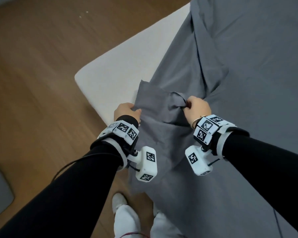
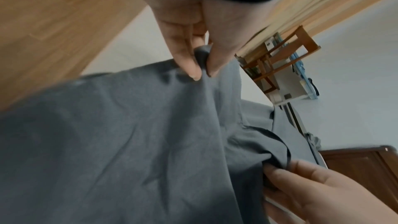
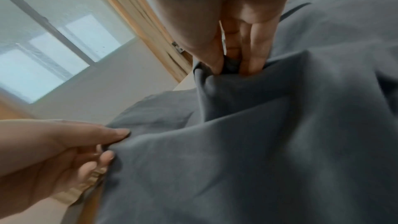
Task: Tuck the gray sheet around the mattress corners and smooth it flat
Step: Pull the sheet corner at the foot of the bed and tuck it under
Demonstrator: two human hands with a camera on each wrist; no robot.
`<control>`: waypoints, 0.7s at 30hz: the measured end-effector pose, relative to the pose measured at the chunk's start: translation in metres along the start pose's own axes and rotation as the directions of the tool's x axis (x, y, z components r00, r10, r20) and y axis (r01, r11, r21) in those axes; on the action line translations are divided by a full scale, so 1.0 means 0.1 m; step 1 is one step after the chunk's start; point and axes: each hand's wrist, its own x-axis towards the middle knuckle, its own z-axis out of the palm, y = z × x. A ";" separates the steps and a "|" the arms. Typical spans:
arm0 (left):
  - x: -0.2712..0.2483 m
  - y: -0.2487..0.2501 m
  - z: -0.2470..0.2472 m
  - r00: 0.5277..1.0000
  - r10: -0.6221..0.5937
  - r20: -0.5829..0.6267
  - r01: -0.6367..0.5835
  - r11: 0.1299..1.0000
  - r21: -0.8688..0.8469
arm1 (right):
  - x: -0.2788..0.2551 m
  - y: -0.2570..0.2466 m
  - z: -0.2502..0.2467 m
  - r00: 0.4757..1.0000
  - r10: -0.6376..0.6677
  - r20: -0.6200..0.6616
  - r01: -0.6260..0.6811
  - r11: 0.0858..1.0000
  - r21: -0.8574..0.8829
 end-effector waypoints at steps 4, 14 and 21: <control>0.29 -0.12 -0.64 0.998 -0.058 -0.027 0.054 0.990 -0.131 | -0.01 -0.91 0.17 0.992 -0.122 0.032 0.121 0.992 0.042; 1.51 -0.45 -2.50 0.992 -0.119 -0.043 0.092 0.913 -0.398 | 0.36 -3.26 0.84 0.956 -0.276 0.095 0.256 0.950 0.181; 2.26 -1.14 -3.07 0.954 -0.290 -0.071 0.237 0.881 -0.409 | 0.65 -4.39 1.41 0.857 -0.508 0.084 0.468 0.837 0.283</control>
